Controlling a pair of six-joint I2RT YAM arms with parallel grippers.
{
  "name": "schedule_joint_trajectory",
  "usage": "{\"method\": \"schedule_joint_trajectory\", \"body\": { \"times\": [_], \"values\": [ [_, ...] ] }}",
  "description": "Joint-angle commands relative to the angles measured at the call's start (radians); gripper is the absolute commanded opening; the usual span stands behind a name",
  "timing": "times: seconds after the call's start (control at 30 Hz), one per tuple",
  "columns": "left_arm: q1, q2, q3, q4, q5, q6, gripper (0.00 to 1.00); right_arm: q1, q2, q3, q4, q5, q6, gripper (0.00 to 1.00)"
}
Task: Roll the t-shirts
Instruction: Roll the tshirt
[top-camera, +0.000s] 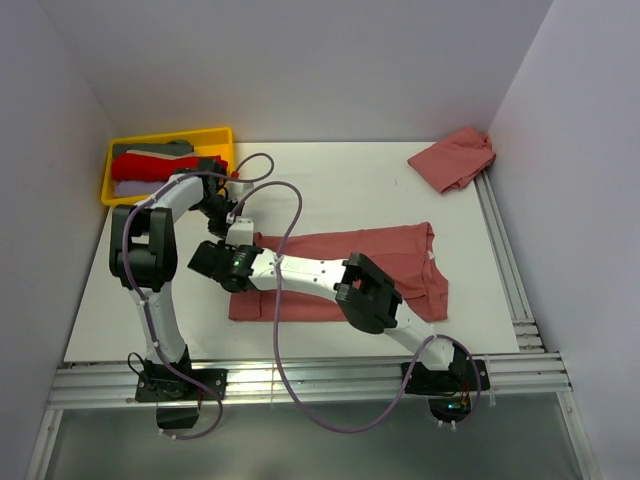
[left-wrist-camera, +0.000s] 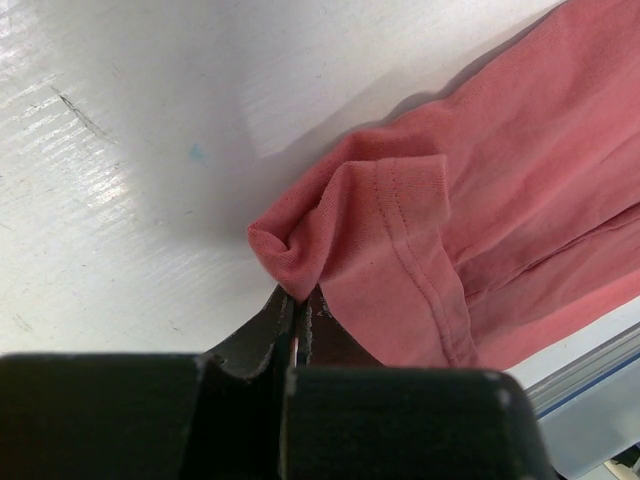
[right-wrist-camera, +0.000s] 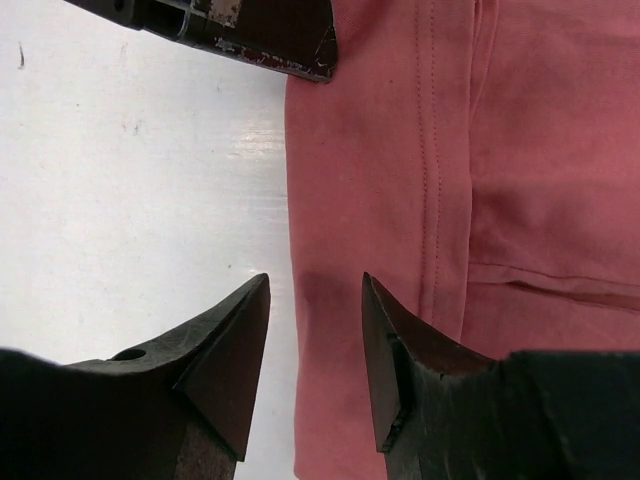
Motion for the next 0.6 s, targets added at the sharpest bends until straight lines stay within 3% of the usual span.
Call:
{"method": "schedule_joint_trajectory", "body": {
  "times": [0.0, 0.27, 0.57],
  "values": [
    [-0.004, -0.039, 0.036, 0.005, -0.004, 0.017, 0.00, -0.012, 0.036, 0.047, 0.010, 0.036, -0.008, 0.50],
    [-0.004, -0.040, 0.030, 0.005, -0.007, 0.020, 0.00, -0.030, 0.100, 0.066, 0.037, -0.007, -0.017, 0.50],
    [-0.006, -0.039, 0.030, 0.002, -0.005, 0.022, 0.00, -0.030, 0.154, 0.080, -0.053, -0.051, 0.028, 0.51]
  ]
}}
